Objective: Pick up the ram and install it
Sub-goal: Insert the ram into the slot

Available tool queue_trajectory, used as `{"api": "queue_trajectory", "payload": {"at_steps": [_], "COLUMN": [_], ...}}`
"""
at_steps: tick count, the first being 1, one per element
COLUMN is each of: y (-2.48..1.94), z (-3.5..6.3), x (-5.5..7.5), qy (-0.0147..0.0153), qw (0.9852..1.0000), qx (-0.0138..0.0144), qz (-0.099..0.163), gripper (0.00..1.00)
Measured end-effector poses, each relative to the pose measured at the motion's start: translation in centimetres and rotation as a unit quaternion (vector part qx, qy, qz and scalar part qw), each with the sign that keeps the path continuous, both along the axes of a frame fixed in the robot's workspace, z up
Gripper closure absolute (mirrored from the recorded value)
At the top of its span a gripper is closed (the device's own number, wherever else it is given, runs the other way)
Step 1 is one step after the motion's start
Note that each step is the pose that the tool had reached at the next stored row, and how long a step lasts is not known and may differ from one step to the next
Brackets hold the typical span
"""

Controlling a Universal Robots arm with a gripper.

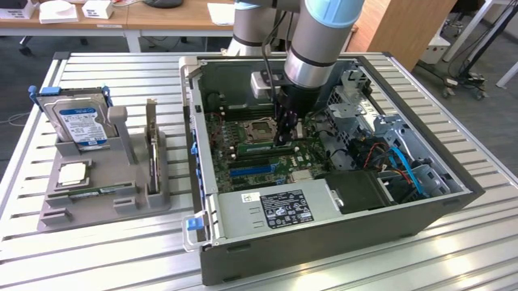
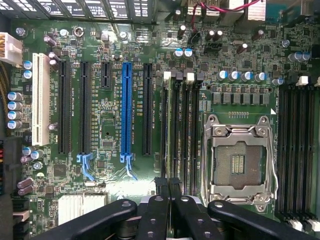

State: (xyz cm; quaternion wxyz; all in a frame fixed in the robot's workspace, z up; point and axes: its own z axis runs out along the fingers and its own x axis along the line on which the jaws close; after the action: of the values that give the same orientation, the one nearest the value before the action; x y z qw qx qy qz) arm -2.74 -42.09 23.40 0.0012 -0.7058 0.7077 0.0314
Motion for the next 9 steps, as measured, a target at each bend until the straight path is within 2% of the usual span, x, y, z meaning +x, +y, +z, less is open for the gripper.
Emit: {"api": "queue_trajectory", "payload": {"at_steps": [9], "y": [0.00], "z": [-0.17], "x": [0.00], "qy": [0.0000], "qw": [1.0000], "qx": [0.0000], "qz": [0.000], "gripper": [0.89]}}
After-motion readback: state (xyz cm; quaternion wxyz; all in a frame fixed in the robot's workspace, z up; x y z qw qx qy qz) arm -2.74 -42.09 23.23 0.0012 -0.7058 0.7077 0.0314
